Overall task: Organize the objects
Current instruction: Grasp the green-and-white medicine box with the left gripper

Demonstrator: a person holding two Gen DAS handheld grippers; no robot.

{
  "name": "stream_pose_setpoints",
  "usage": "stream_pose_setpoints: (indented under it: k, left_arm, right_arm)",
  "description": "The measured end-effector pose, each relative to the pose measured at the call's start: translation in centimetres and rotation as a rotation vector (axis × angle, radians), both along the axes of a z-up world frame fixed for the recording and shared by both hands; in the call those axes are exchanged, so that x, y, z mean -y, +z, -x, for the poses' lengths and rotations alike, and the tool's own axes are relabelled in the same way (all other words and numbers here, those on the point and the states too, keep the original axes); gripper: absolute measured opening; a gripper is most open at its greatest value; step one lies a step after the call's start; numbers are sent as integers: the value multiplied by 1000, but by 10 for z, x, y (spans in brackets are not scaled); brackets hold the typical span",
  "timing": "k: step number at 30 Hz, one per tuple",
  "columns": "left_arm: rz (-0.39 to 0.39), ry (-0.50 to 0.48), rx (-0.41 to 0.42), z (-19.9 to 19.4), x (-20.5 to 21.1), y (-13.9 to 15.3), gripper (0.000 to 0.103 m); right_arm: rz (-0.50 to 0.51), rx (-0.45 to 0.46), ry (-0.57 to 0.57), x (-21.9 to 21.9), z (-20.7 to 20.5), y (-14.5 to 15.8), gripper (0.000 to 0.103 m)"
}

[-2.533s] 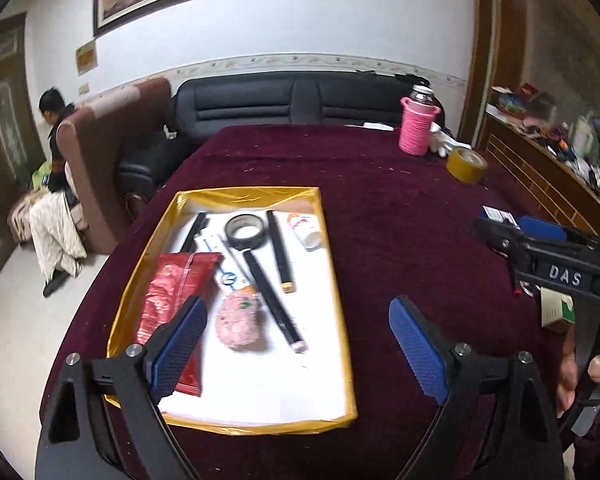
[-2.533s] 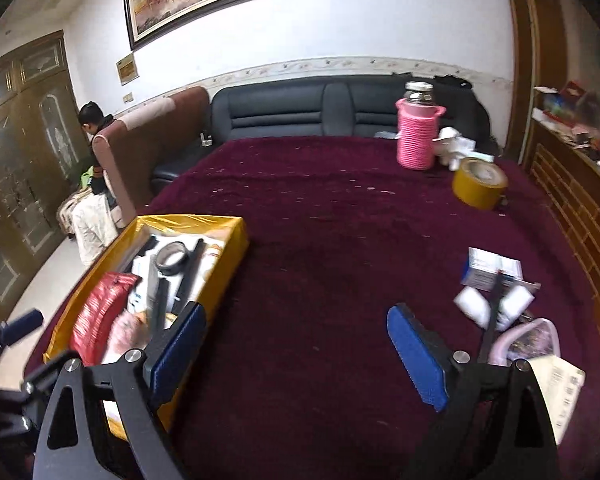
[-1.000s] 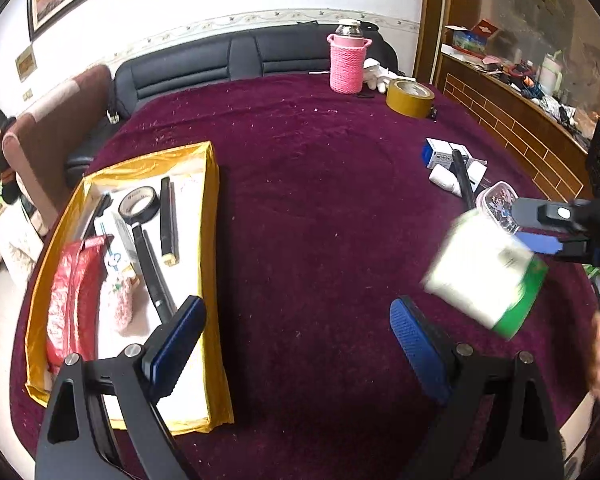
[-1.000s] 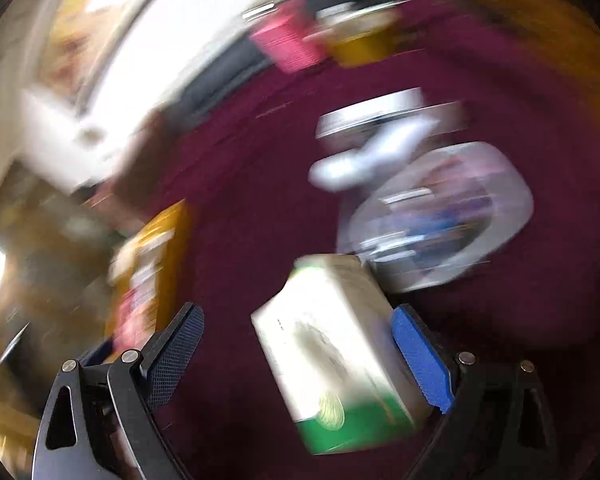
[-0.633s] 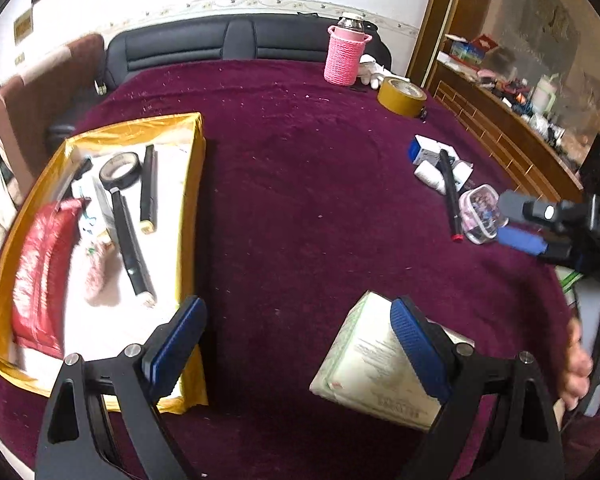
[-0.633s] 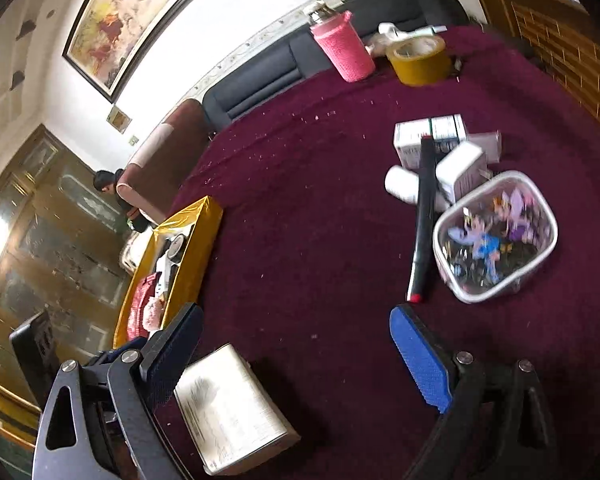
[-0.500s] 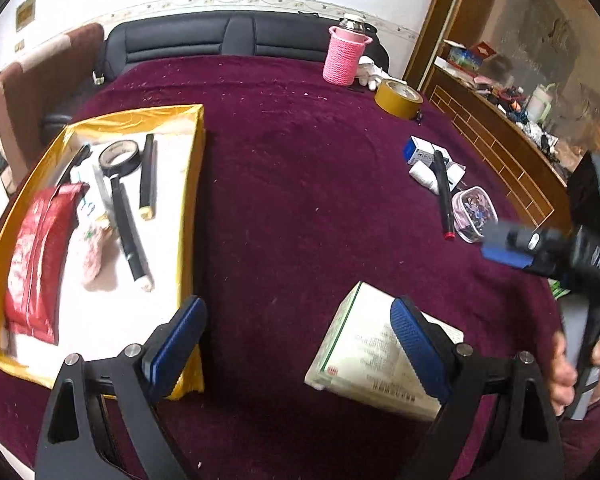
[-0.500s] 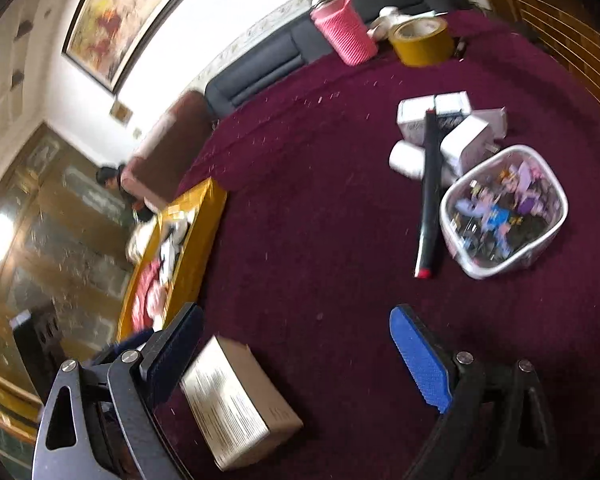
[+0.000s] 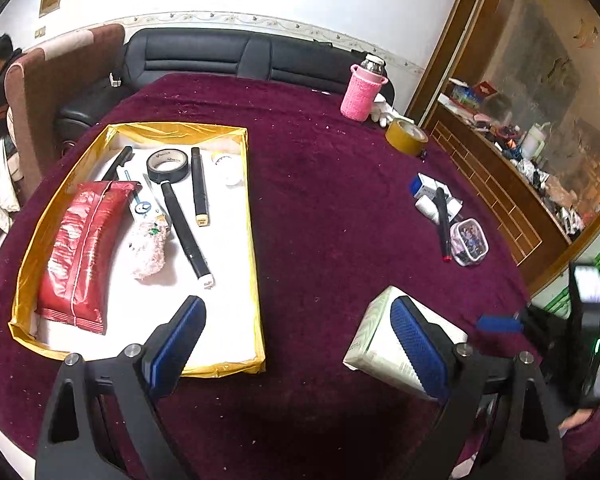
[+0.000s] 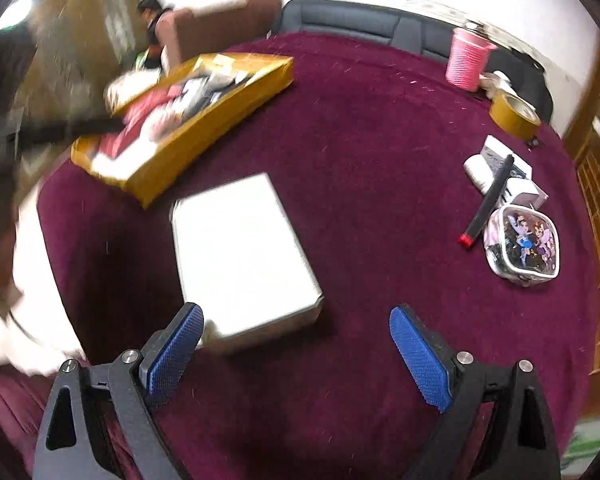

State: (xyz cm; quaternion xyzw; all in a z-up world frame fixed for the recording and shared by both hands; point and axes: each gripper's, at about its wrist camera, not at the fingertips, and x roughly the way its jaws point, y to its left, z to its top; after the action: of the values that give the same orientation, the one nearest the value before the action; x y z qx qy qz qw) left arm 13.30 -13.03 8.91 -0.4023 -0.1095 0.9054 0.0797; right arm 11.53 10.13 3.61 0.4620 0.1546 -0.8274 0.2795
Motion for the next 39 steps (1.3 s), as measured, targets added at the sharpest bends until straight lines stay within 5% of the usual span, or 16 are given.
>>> stream_pose_setpoints:
  k: [9, 13, 15, 18, 19, 22, 28, 39]
  left_arm:
    - [-19, 11, -8, -4, 0, 3, 93]
    - [-4, -28, 9, -4, -14, -1, 93]
    - [6, -64, 27, -1, -27, -7, 93]
    - [16, -112, 64, 7, -48, -20, 93]
    - [18, -127, 77, 12, -57, -25, 93]
    - [9, -144, 120, 26, -80, -36, 93]
    - [-42, -104, 184, 50, -110, -51, 93]
    - [168, -180, 209, 79, -173, -82, 93]
  right_arm:
    - [-63, -25, -3, 59, 24, -12, 99]
    - [-73, -63, -197, 60, 64, -19, 98]
    - [-19, -47, -295, 43, 77, -15, 98]
    - [292, 69, -338, -8, 84, 1, 99]
    - [318, 54, -368, -21, 83, 6, 99]
    - [355, -11, -481, -66, 80, 19, 99]
    - [412, 17, -560, -109, 83, 15, 99]
    - [428, 29, -548, -118, 79, 7, 99]
